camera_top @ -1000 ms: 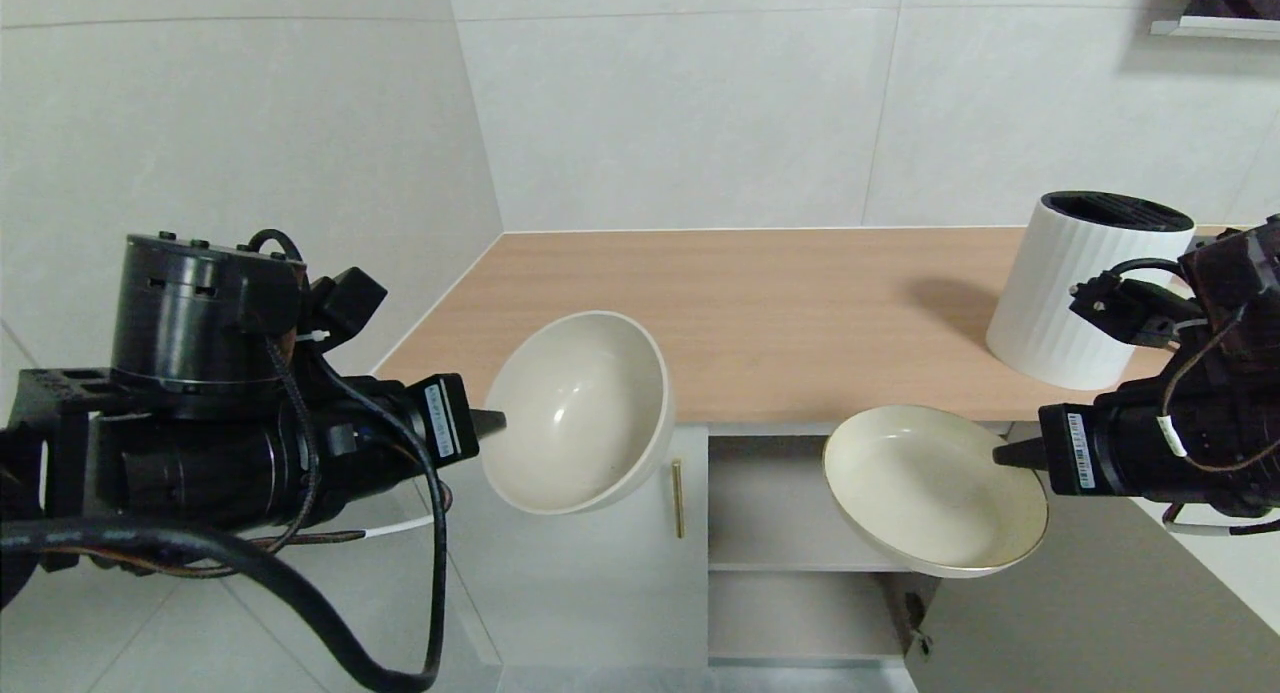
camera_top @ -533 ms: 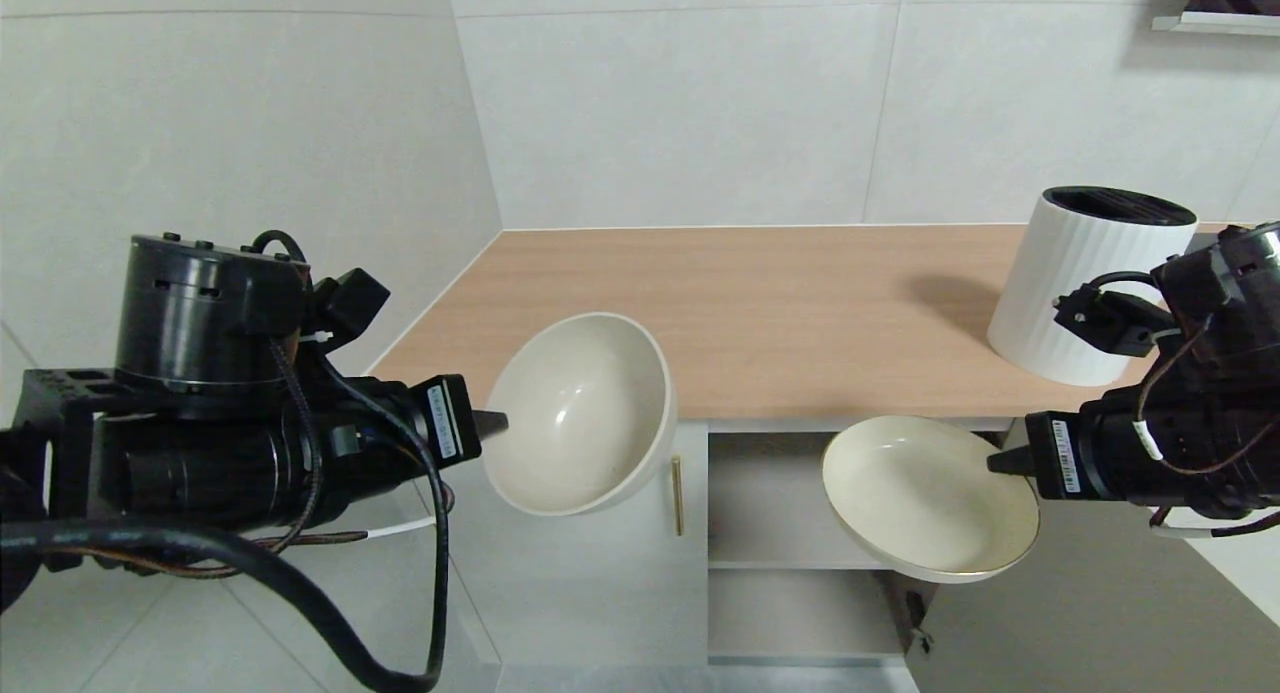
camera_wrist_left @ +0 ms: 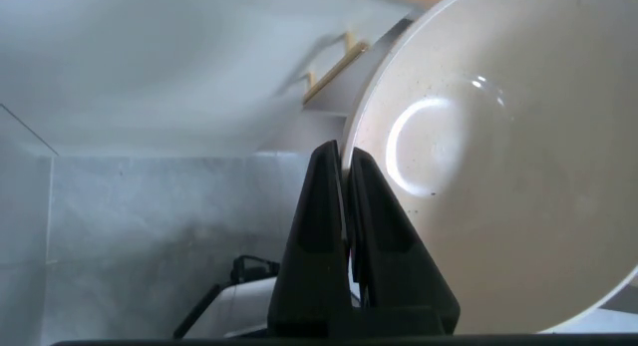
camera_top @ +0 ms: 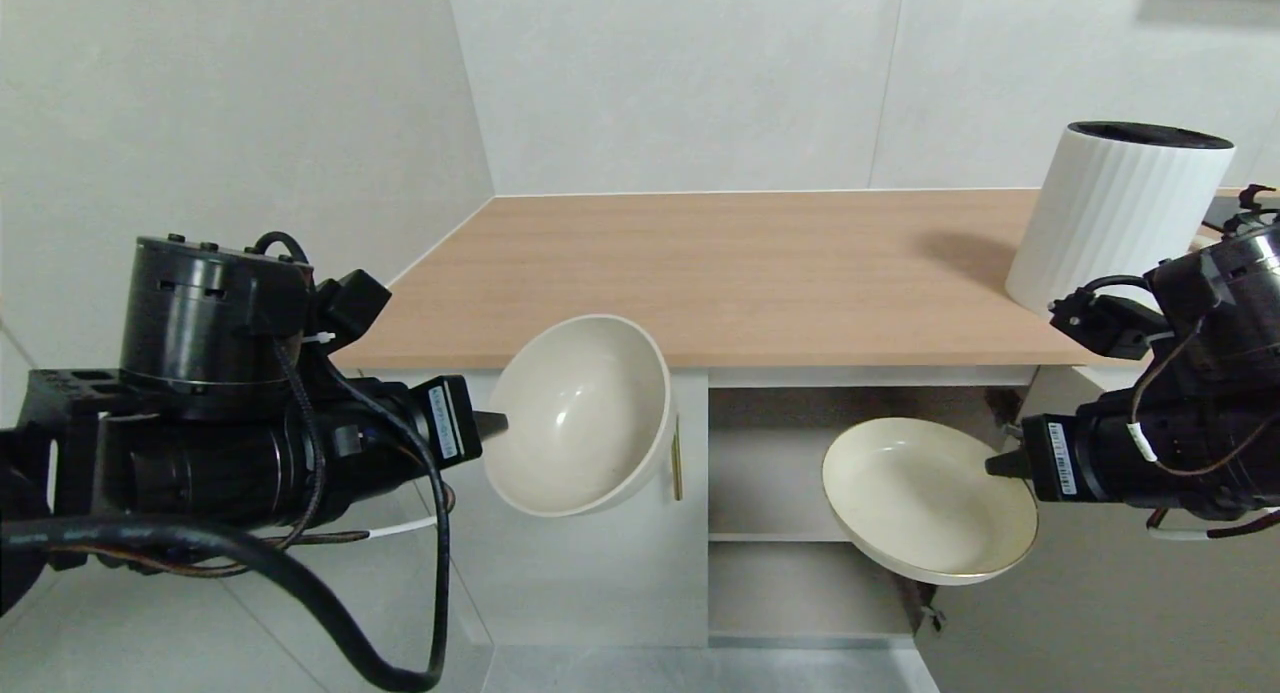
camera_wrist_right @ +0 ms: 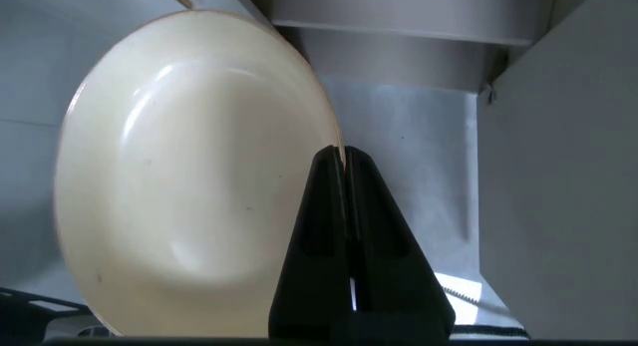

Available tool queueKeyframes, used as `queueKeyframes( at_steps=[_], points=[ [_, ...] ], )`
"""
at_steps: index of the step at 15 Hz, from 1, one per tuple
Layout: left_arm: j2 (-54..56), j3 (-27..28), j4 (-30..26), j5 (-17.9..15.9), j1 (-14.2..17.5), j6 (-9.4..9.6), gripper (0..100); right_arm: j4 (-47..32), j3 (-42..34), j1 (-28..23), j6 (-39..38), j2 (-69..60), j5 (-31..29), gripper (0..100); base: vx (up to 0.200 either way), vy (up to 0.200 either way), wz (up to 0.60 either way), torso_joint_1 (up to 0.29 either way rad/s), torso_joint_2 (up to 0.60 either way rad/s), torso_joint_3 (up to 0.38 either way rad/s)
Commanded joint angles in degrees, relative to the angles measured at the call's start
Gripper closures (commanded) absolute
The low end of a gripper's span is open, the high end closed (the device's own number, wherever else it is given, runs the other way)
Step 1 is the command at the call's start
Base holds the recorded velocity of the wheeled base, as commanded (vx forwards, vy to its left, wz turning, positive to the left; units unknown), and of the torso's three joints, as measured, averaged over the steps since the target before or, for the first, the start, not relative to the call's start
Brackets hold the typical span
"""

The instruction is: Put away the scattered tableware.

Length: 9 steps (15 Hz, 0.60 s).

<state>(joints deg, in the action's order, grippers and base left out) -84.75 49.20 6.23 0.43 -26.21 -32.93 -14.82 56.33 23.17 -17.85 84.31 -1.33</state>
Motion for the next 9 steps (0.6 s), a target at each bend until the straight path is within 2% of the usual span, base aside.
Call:
queueKeyframes(
  at_steps=[1,9],
  points=[
    [-0.2,0.0,0.0,0.0,-0.2,-0.03,100,0.0,0.0,0.0,0.0,0.2,0.0,100,0.000,0.000,0.00,-0.188,0.49,0.281],
    [-0.2,0.0,0.0,0.0,-0.2,-0.03,100,0.0,-0.3,0.0,0.8,0.6,0.0,100,0.000,0.000,0.00,-0.157,0.46,0.307]
  ],
)
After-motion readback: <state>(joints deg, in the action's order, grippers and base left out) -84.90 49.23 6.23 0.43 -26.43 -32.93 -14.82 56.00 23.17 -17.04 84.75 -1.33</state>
